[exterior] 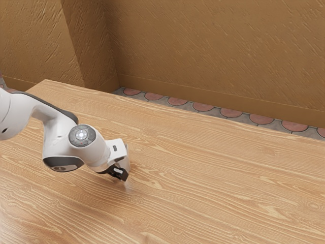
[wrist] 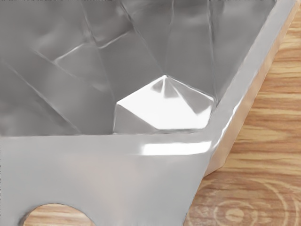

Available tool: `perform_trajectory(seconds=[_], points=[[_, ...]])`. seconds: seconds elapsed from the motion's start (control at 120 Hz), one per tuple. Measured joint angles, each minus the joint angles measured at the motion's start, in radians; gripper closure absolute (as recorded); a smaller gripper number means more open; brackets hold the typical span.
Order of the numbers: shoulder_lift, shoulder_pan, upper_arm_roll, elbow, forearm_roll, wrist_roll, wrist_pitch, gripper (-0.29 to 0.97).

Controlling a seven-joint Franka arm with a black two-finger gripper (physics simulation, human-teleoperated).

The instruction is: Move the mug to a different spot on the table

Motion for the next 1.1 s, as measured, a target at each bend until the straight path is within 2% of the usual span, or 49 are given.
perform_trajectory(seconds=[0.167, 0.325, 0.367, 0.417, 0.483, 0.542, 0.708, 0.808, 0.867, 0.925, 0.967, 1.1], points=[[-0.066, 0.000, 0.000, -0.056, 0.000, 0.013, -0.002, 0.04], [-0.282, -0.012, -0.001, -0.230, -0.001, 0.020, -0.009, 0.03], [-0.341, -0.036, 0.000, -0.245, -0.005, 0.021, -0.018, 0.03], [-0.392, -0.065, 0.004, -0.219, -0.042, 0.022, -0.042, 0.03], [-0.406, -0.105, 0.015, -0.106, -0.130, 0.025, -0.115, 0.03], [-0.368, -0.137, 0.020, 0.052, -0.238, 0.028, -0.220, 0.03], [-0.205, -0.137, 0.065, 0.517, -0.695, 0.105, -0.587, 0.02], [-0.182, -0.108, 0.078, 0.697, -0.899, 0.202, -0.797, 0.02], [-0.176, -0.136, 0.132, 0.791, -0.976, 0.275, -0.913, 0.02], [-0.159, -0.239, 0.264, 0.861, -1.046, 0.359, -1.011, 0.02], [-0.145, -0.279, 0.328, 0.897, -1.098, 0.416, -1.071, 0.02], [-0.166, -0.254, 0.374, 0.932, -1.189, 0.575, -1.209, 0.02]])
